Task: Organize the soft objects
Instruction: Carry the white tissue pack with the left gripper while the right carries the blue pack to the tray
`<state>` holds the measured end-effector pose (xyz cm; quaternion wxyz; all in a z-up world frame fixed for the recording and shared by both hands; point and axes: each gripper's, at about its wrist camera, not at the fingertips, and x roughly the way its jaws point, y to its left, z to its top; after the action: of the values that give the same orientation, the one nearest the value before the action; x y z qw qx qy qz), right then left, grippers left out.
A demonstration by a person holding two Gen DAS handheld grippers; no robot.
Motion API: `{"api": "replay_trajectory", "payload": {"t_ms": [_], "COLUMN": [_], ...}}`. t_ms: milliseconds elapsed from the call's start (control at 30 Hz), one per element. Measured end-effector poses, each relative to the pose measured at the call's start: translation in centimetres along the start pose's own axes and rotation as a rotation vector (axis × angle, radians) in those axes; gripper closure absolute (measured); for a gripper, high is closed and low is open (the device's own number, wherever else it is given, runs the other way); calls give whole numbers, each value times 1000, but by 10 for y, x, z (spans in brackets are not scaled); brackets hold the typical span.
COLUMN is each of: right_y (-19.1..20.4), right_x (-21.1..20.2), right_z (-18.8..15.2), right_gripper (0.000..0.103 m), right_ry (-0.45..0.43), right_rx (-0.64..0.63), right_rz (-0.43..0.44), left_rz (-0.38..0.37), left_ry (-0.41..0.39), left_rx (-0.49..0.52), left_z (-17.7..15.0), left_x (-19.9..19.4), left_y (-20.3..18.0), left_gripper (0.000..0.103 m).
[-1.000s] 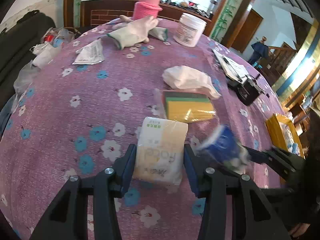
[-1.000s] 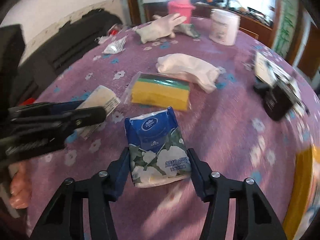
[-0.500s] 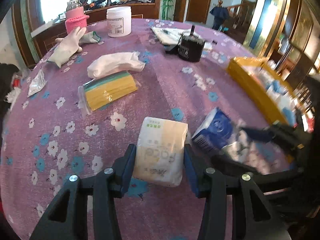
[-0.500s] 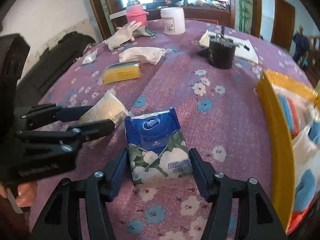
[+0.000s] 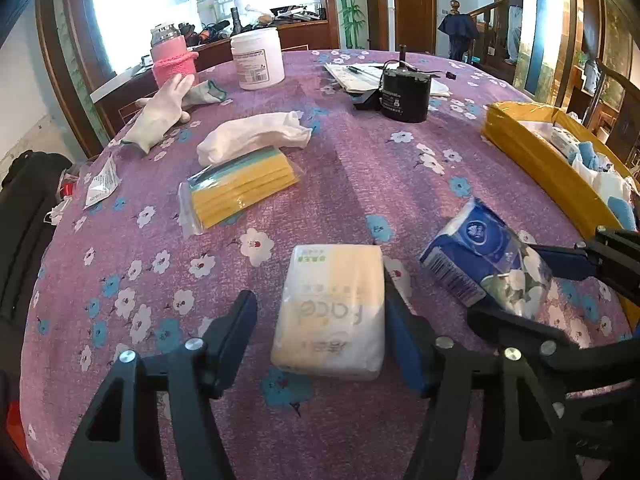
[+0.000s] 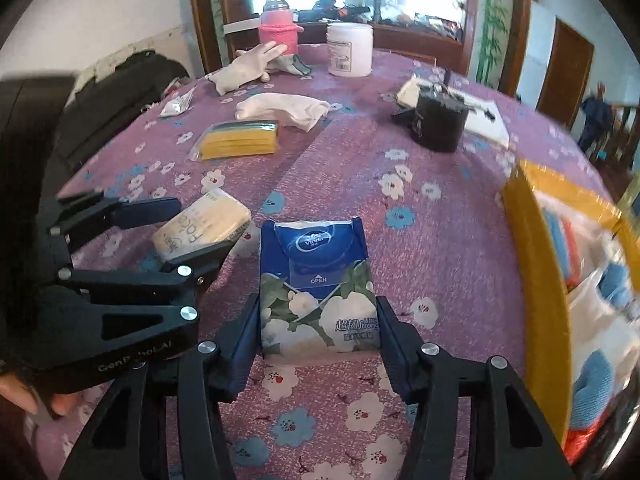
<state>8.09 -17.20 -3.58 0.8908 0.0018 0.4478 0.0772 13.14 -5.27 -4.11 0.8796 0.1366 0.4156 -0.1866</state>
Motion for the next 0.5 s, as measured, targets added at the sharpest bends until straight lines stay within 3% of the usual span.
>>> {"api": "replay_trajectory", "payload": {"t_ms": [100,367,500], "right_y": [-5,-3,-2], "right_x": [1,1,-1], "right_z": [0,-1,-1], "right_gripper": [44,42,43], "right_ry": [5,-5,-21], "right_rx": [24,26,21], "right_rz": [28,25,19], "left_rz": [-5,-1,8], "left_ry": [9,10,16], "left_rx": [-26,-29,-39], "left_z": [0,0,1], "left_x": [2,2,4], "left_y": [5,4,6], "left_gripper": [32,31,25]}}
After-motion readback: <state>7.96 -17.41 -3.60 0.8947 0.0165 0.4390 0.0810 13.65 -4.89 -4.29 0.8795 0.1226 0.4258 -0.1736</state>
